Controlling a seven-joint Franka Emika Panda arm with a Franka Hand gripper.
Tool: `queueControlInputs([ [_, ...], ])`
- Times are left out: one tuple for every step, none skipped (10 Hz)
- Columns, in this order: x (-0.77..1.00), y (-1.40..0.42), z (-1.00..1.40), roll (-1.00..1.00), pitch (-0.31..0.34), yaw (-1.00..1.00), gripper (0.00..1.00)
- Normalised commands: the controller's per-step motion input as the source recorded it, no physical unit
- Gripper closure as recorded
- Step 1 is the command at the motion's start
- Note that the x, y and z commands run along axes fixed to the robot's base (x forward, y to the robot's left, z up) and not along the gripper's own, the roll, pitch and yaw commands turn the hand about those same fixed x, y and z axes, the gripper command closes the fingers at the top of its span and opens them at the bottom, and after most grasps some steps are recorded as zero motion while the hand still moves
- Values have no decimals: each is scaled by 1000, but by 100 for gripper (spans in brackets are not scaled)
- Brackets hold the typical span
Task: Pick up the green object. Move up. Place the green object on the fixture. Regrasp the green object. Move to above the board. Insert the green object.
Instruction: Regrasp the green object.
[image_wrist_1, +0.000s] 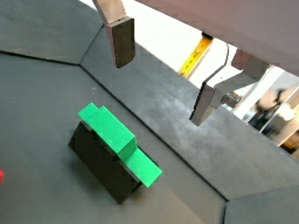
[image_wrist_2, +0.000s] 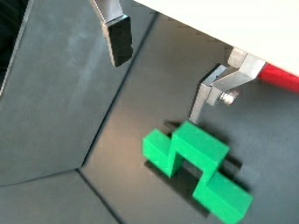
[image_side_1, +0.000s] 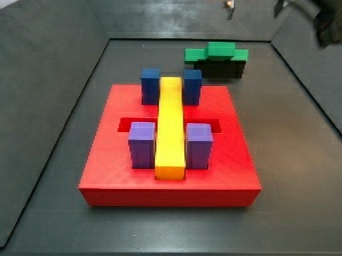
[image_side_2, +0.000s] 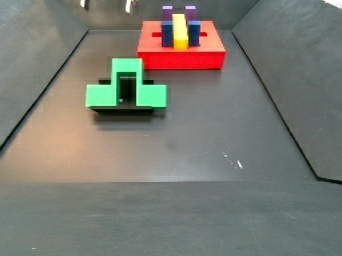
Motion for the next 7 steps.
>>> queueControlInputs([
  [-297,289,-346,346,0,57,0],
  [-291,297,-286,294,0,54,0],
  [-240,360,-206,166,0,49,0],
  [-131,137,-46,57,0,-11,0],
  [0,0,40,0,0,0,0],
  [0,0,-69,0,0,0,0],
  [-34,23,-380,94,0,0,0],
])
